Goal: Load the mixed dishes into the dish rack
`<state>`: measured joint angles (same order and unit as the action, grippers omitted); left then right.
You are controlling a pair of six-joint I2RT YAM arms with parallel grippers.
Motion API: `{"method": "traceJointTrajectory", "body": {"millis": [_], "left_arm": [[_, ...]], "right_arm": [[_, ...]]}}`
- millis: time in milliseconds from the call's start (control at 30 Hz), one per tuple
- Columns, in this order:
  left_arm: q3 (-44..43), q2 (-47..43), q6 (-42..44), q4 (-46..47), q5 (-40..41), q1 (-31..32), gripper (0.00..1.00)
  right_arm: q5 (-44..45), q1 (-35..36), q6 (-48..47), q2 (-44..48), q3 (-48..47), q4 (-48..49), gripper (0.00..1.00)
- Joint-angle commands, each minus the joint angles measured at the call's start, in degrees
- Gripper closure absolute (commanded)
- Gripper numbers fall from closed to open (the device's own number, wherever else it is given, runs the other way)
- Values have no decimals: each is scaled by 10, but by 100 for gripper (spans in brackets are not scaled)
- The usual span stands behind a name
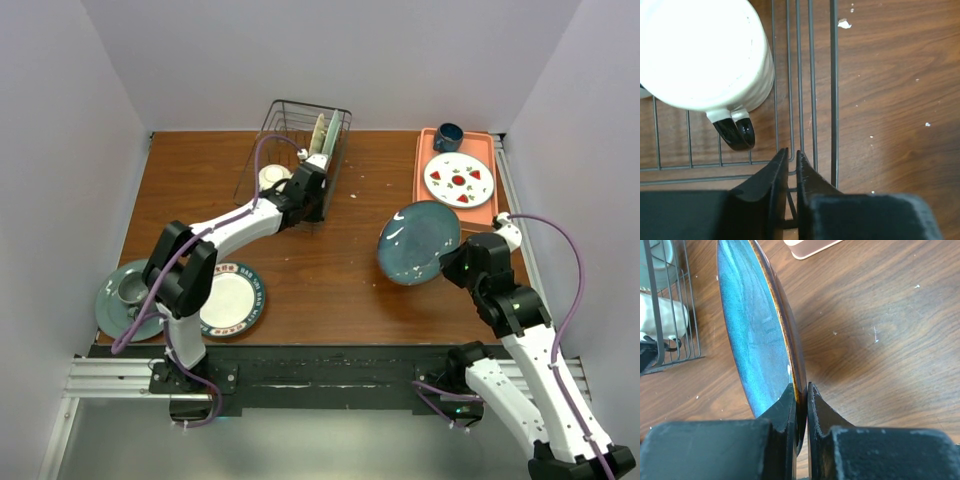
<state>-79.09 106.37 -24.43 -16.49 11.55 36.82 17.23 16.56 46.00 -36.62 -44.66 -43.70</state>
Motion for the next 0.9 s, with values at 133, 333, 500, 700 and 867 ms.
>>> {"method": "traceJointTrajectory", "body": {"millis": [133,333,500,700,867], "left_arm": [[-3,3,6,-9,-51,7,100],[-12,22,-4,-9,-67,55,100],[-38,44,-19,-1,-95,89,100],[-48,52,-40,7,-127,106,100],[-44,51,-55,31,-152,124,100]], "right_arm": [[13,1,8,10,-67,104,100],[17,1,7,2,-72,107,100],[29,1,6,1,-78,105,100],[40,1,6,8,-87,93,100],[50,1,4,10,-93,85,100]]}}
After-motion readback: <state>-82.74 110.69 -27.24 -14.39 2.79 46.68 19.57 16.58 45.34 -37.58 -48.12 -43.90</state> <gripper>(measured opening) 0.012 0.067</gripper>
